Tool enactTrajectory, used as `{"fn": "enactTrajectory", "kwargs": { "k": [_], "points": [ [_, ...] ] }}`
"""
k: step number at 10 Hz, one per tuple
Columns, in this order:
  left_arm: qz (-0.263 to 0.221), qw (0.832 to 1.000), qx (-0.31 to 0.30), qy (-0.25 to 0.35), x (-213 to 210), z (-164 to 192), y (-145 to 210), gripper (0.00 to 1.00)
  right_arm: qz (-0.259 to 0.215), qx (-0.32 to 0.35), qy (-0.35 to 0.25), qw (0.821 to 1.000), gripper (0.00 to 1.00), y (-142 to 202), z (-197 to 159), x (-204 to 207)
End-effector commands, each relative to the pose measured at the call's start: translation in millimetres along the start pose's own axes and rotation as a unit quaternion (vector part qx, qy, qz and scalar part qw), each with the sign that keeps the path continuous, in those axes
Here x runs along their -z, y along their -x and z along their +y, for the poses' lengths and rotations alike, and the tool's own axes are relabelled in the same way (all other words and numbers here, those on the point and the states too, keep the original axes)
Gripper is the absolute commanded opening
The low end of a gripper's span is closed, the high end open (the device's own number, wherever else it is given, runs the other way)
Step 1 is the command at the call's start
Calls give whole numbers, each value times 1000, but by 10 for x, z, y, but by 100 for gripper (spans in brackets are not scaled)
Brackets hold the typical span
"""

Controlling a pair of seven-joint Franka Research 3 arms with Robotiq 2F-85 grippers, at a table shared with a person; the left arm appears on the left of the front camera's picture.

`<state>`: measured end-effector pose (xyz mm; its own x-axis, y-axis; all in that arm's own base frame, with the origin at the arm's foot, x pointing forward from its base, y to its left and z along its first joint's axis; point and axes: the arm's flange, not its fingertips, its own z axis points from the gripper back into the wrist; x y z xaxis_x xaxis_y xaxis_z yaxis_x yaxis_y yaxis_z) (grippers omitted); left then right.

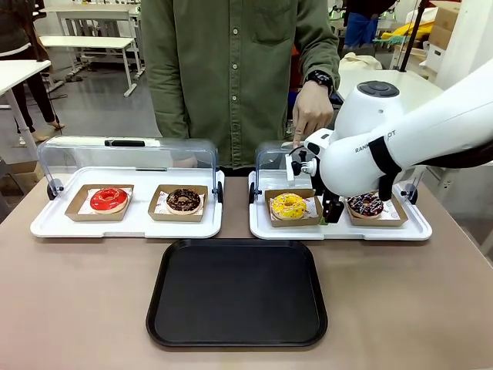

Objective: Move the third donut from the left to the tray.
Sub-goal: Pick up the Paper togo box containing the Donut indicated by the person and place it on the Handle tray.

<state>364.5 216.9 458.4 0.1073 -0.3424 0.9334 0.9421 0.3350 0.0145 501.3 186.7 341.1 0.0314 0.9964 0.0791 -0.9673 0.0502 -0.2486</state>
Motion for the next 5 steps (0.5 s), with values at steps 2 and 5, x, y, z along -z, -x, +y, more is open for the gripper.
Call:
{"fn": "enactTrajectory", "kwargs": {
  "k": [2, 5],
  "points": [
    [-3, 1000, 2, 0, -6, -16, -17, 100, 9, -4, 6, 1000, 100, -31, -132, 100],
    [-3, 1000, 2, 0, -6, -16, -17, 100, 11, -1, -9, 1000, 100, -31, -150, 215]
  ]
}}
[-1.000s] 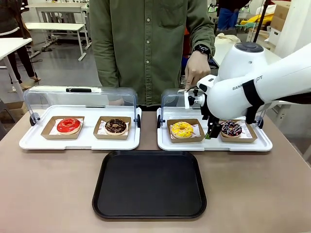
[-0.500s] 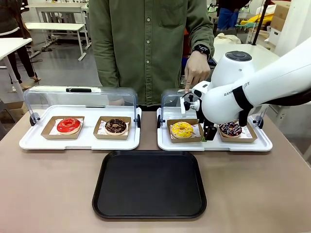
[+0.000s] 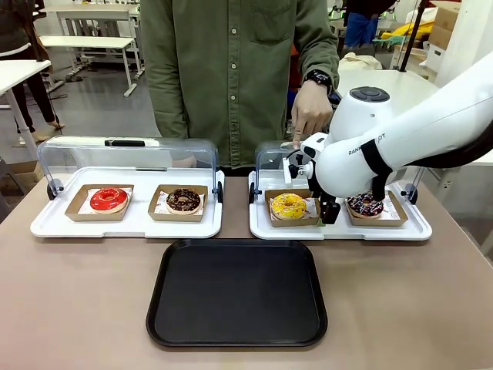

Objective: Move the third donut from the left to the tray.
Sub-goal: Pick up the Paper togo box containing the Donut indicated by the person and place it on the Handle tray.

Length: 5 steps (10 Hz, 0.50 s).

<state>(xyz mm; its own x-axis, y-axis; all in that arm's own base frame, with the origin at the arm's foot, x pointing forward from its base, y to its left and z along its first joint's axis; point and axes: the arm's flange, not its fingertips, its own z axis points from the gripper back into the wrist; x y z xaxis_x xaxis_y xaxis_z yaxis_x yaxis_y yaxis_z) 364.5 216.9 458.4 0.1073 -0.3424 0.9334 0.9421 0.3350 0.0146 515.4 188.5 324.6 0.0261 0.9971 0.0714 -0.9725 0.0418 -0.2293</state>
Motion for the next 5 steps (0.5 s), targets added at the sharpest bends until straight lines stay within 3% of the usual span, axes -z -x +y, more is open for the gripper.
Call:
{"fn": "enactTrajectory", "kwargs": {
  "k": [1, 5],
  "points": [
    [-3, 1000, 2, 0, -6, -16, -17, 100, 9, 5, -4, 1000, 100, -20, -61, 61],
    [-3, 1000, 2, 0, -6, -16, -17, 100, 10, 3, -14, 1000, 100, -7, -71, 168]
  ]
}}
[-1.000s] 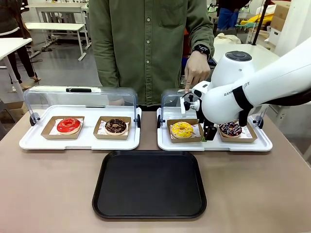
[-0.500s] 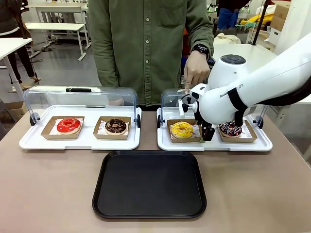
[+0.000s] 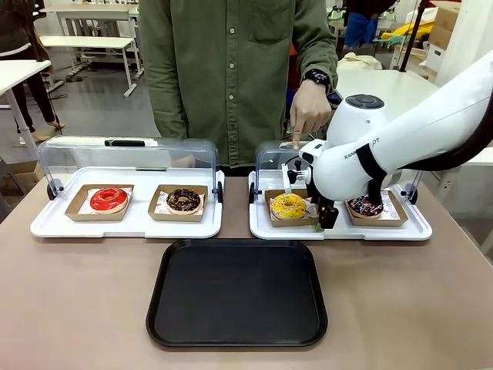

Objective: Move the third donut from the left to the tray.
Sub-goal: Pick up the Paper togo box containing the Donut indicated by the person and place it on the Handle tray.

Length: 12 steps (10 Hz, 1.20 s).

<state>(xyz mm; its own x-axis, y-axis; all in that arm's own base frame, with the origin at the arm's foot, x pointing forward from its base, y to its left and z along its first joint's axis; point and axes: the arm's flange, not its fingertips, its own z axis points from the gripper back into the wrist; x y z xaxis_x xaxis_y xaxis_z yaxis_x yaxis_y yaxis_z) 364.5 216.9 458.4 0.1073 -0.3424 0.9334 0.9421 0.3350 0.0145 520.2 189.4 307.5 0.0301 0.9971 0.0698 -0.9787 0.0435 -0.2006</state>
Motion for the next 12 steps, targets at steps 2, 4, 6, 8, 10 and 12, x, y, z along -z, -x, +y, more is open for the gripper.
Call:
{"fn": "enactTrajectory", "kwargs": {
  "k": [2, 4, 6, 8, 10, 12],
  "points": [
    [-3, 1000, 2, 0, -6, -16, -17, 100, 7, 4, -6, 1000, 42, -17, -55, -23],
    [-3, 1000, 2, 0, -6, -16, -17, 100, 7, 6, -10, 1000, 40, -6, -57, -35],
    [-3, 1000, 2, 0, -6, -16, -17, 100, 8, 8, -17, 1000, 0, -3, -49, -56],
    [-3, 1000, 2, 0, -6, -16, -17, 100, 7, 8, -19, 1000, 0, -9, -28, -105],
    [-3, 1000, 2, 0, -6, -16, -17, 100, 10, 10, -20, 1000, 0, -18, -21, -134],
    [-3, 1000, 2, 0, -6, -16, -17, 100, 9, 10, -23, 1000, 0, -15, -30, -133]
  ]
}}
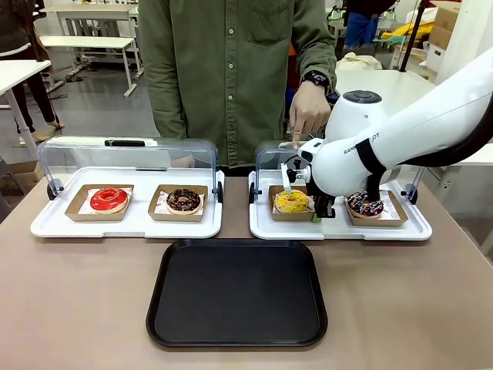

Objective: Move the third donut from the left to the tray.
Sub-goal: Pick up the Paper togo box containing the Donut indicated by the person and place it on the Handle tray.

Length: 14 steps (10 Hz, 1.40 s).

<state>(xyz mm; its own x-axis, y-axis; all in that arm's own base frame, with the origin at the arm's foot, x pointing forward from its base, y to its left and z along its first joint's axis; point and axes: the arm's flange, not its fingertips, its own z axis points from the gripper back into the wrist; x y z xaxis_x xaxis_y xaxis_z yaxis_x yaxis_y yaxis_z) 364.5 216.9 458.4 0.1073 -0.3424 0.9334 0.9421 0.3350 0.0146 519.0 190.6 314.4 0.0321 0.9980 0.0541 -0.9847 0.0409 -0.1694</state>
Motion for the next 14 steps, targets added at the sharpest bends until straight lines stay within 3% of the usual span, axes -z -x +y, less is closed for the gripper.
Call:
{"fn": "enactTrajectory", "kwargs": {
  "k": [1, 2, 3, 6, 9, 12, 14],
  "points": [
    [-3, 1000, 2, 0, -6, -16, -17, 100, -2, 9, -10, 1000, 0, 11, -33, -59],
    [-3, 1000, 2, 0, -6, -16, -17, 100, 2, 31, -26, 999, 0, 26, -77, -65],
    [-3, 1000, 2, 0, -6, -16, -17, 100, 0, 1, -1, 1000, 0, 3, 1, 2],
    [-3, 1000, 2, 0, -6, -16, -17, 100, 2, 4, -8, 1000, 2, 9, -11, -3],
    [-3, 1000, 2, 0, -6, -16, -17, 100, -12, 39, 53, 998, 2, -99, 382, -553],
    [-3, 1000, 2, 0, -6, -16, -17, 100, -24, 55, 60, 996, 2, -135, 739, -841],
    [-3, 1000, 2, 0, -6, -16, -17, 100, -34, 74, 63, 995, 2, -204, 1174, -957]
  ]
}}
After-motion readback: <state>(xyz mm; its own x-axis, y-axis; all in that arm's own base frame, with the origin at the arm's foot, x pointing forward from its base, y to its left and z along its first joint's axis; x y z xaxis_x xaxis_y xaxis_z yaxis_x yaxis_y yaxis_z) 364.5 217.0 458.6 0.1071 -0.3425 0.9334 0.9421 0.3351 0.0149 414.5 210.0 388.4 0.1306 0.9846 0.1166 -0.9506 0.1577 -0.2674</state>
